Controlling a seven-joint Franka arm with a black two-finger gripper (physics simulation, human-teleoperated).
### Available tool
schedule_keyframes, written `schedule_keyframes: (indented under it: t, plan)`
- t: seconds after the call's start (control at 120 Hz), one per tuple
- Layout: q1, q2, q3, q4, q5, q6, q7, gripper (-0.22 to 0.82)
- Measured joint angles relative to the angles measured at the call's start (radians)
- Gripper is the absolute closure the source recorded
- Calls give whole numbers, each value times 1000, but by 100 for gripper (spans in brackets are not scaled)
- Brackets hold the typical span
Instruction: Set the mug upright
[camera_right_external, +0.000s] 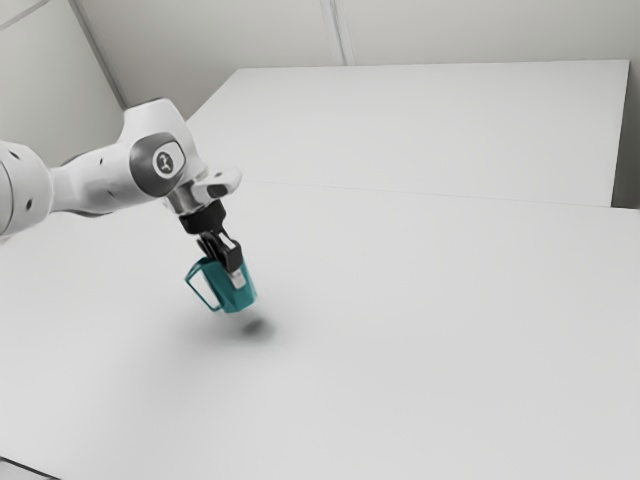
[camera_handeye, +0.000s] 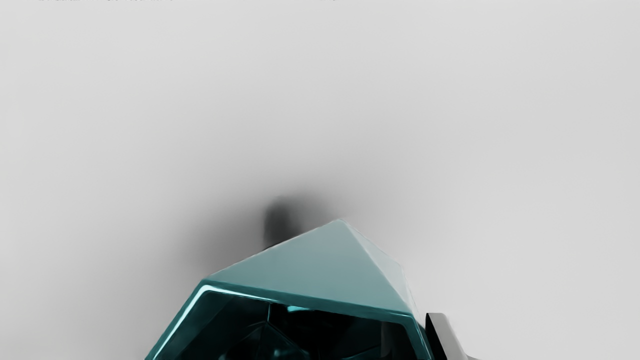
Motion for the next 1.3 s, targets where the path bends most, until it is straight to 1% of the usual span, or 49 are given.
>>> schedule_keyframes:
  t: [0.367,0.558,0.733,1.3]
  plan:
    - [-29,10,0,12,189,118,-201,78]
    - [-42,19,0,4,231,161,-293,78]
    - [-54,46,0,2,256,199,-365,78]
    - [-75,99,1,3,333,247,-521,78]
